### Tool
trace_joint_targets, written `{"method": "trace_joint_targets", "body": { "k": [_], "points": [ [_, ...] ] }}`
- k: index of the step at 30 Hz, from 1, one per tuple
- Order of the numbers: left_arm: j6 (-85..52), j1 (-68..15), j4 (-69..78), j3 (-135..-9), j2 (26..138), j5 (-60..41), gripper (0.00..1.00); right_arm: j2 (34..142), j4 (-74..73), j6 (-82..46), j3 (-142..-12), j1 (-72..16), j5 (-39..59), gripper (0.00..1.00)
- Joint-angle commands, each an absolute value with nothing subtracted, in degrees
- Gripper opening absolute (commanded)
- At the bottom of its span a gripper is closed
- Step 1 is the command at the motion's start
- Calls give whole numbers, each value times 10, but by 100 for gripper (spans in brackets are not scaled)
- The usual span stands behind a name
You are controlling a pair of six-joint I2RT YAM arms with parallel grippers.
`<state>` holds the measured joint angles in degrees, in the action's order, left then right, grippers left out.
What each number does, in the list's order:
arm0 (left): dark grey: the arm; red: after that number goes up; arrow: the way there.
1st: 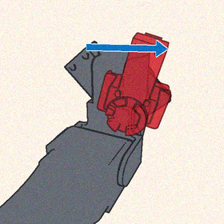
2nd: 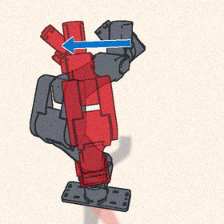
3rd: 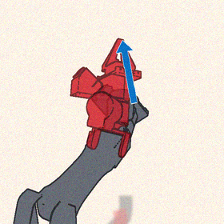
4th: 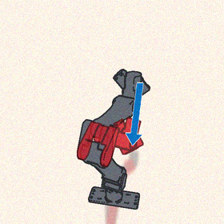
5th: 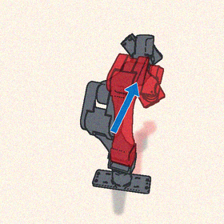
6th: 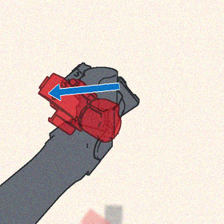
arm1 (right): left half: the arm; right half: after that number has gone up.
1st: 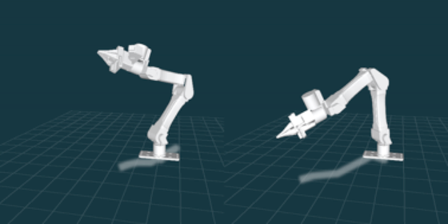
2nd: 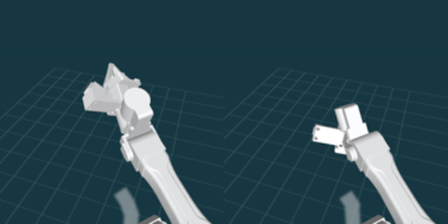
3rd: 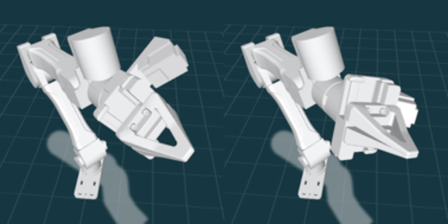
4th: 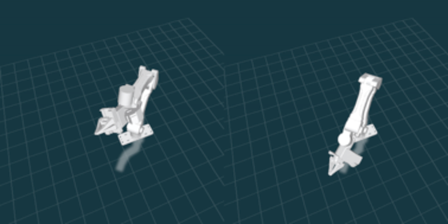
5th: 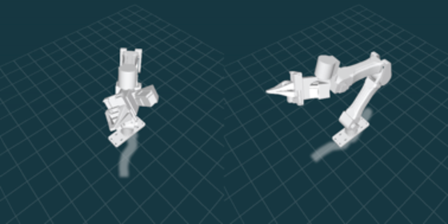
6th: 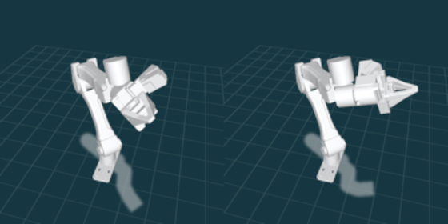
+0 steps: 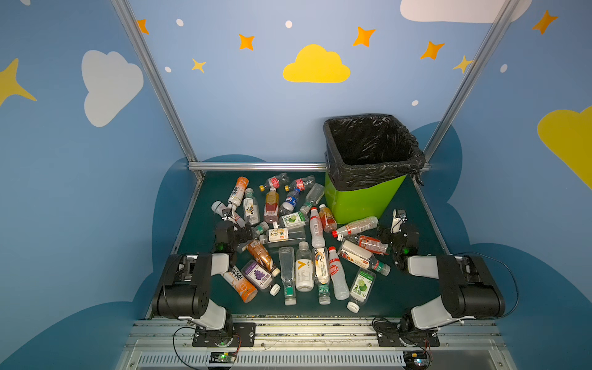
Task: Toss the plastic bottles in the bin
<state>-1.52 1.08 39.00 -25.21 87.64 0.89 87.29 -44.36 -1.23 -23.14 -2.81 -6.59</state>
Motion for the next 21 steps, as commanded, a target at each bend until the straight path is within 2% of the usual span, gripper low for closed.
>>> {"method": "trace_joint_targets", "body": {
  "k": [1, 6, 9, 16, 21],
  "points": [
    [-19, 12, 392, -255, 867, 11, 100, 859, -460, -18, -226, -23, -58, 90],
    [-41, 13, 353, -274, 854, 50, 100, 821, -382, -35, -254, -16, -61, 88],
    [-53, 17, 203, -346, 816, 75, 100, 763, -257, -44, -286, -9, -48, 85],
    [-42, 17, -36, -465, 736, 34, 100, 623, 46, -47, -377, -17, 24, 73],
    [-83, 17, -171, -532, 697, -6, 100, 543, 181, -93, -428, -33, 76, 68]
  ]
}}
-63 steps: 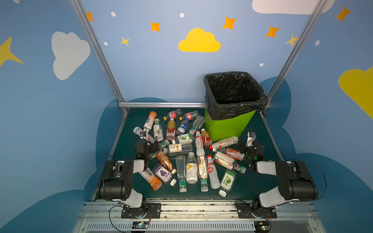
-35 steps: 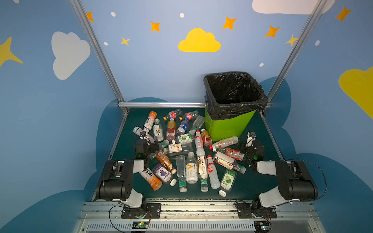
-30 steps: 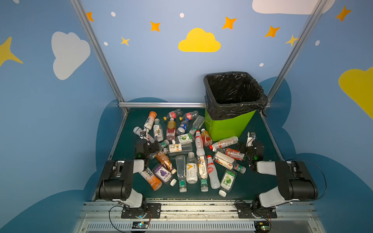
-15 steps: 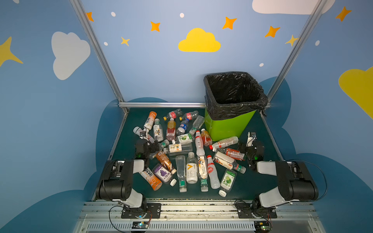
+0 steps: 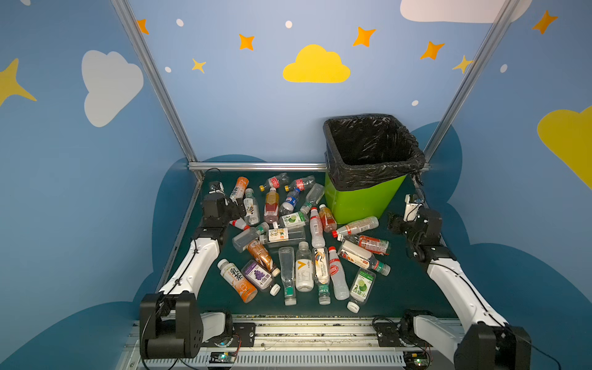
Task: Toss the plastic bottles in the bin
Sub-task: 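Grasp the white red-banded bottle with the right gripper while left arm reaches toward pile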
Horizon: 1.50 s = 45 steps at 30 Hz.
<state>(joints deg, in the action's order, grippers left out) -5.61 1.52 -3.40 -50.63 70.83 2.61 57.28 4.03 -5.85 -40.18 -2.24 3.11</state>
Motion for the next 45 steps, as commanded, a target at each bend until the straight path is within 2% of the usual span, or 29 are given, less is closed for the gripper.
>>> {"method": "trace_joint_targets", "body": {
  "k": [1, 7, 9, 14, 16, 20, 27, 30, 32, 37, 45],
  "points": [
    [-98, 18, -206, -549, 693, -16, 98, 532, 214, -103, -443, -40, 85, 68],
    [-162, 17, -342, -606, 678, -91, 96, 544, 394, -155, -555, -147, 86, 69],
    [-201, 15, -353, -602, 669, -110, 91, 570, 443, -180, -587, -219, 58, 69],
    [-282, 5, -395, -588, 658, -110, 85, 650, 521, -263, -641, -392, -43, 68],
    [-299, -8, -388, -569, 640, -104, 85, 678, 539, -291, -651, -432, -46, 67],
    [-339, -54, -407, -552, 605, -32, 86, 724, 567, -332, -654, -487, -29, 60],
    [-376, -89, -456, -548, 572, -9, 82, 735, 580, -372, -621, -506, -27, 61],
    [-394, -98, -461, -540, 559, -12, 82, 732, 587, -373, -615, -500, -80, 63],
    [-399, -102, -463, -536, 552, -17, 81, 735, 588, -330, -617, -490, -95, 64],
    [-393, -104, -490, -539, 545, -23, 80, 744, 595, -287, -624, -484, -5, 63],
    [-410, -109, -499, -522, 523, -29, 81, 764, 540, -340, -594, -495, 21, 61]
  ]
}}
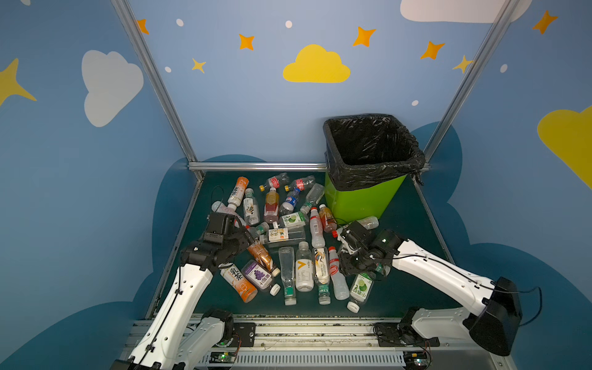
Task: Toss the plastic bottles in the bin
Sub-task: 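Grasp the white red-banded bottle with the right gripper while left arm reaches toward pile, then lift the white bottle over the bin and open the right gripper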
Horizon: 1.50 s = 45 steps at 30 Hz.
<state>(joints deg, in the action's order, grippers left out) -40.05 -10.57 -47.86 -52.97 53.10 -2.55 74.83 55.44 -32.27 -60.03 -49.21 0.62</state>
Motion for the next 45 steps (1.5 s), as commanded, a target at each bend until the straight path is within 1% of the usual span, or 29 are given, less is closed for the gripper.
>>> {"method": "trace_joint_targets", "body": {
  "k": [1, 10, 28, 29, 32, 35, 36, 41, 45],
  "points": [
    [-409, -110, -501, -523, 521, -30, 81, 771, 540, -343, -593, -495, 17, 61],
    [-385, -113, -530, -538, 529, -43, 81, 829, 500, -361, -583, -498, 17, 63],
    [-350, -113, -549, -582, 569, -76, 82, 976, 475, -377, -627, -501, 1, 63],
    [-348, -113, -551, -583, 570, -76, 82, 982, 474, -376, -630, -501, 2, 62],
    [-342, -113, -555, -588, 572, -75, 82, 991, 471, -377, -635, -502, 5, 55],
    [-338, -113, -559, -591, 575, -75, 82, 981, 473, -379, -638, -502, 3, 43],
    [-337, -113, -559, -593, 577, -76, 82, 973, 480, -379, -643, -503, 0, 40],
    [-335, -112, -561, -599, 580, -85, 82, 904, 539, -379, -681, -516, -11, 40],
    [-332, -112, -561, -608, 585, -94, 82, 856, 600, -354, -780, -529, -13, 40]
  ]
}}
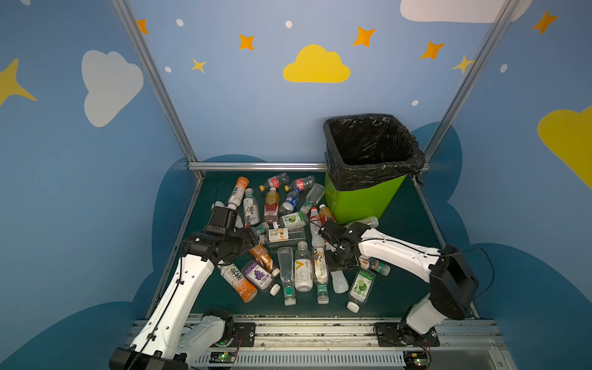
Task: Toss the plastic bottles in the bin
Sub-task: 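Lift the white bottle over the bin and open the right gripper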
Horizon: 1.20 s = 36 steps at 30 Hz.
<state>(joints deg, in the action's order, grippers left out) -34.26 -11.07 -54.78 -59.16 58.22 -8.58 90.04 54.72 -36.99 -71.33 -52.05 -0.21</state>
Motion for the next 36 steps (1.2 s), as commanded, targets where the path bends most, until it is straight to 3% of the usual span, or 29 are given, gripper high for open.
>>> {"method": "trace_joint_targets", "body": {
  "k": [1, 5, 11, 14, 15, 16, 18, 21, 25, 30, 36],
  "points": [
    [-332, -112, -561, -611, 587, -96, 82, 849, 612, -341, -820, -529, -14, 40],
    [-328, -113, -566, -643, 604, -104, 82, 852, 613, -267, -1005, -520, -32, 41],
    [-319, -113, -568, -685, 622, -116, 82, 983, 558, -163, -1342, -424, -30, 46],
    [-315, -114, -566, -688, 625, -118, 82, 1077, 506, -169, -1471, -343, -16, 59],
    [-314, -113, -567, -687, 625, -118, 82, 1109, 496, -172, -1513, -321, -21, 67],
    [-313, -113, -568, -686, 626, -118, 83, 1138, 497, -172, -1555, -304, -25, 83],
    [-308, -114, -575, -688, 624, -134, 85, 1159, 512, -171, -1604, -285, -55, 90],
    [-308, -113, -578, -683, 609, -140, 85, 1085, 493, -165, -1540, -276, -108, 94],
    [-316, -115, -578, -651, 582, -158, 79, 875, 331, -141, -1248, -268, -147, 94],
    [-334, -126, -581, -589, 562, -171, 65, 722, 422, -145, -1123, -263, -153, 92],
    [-360, -172, -577, -558, 574, -163, 59, 637, 535, -147, -1032, -263, -150, 91]
  ]
}}
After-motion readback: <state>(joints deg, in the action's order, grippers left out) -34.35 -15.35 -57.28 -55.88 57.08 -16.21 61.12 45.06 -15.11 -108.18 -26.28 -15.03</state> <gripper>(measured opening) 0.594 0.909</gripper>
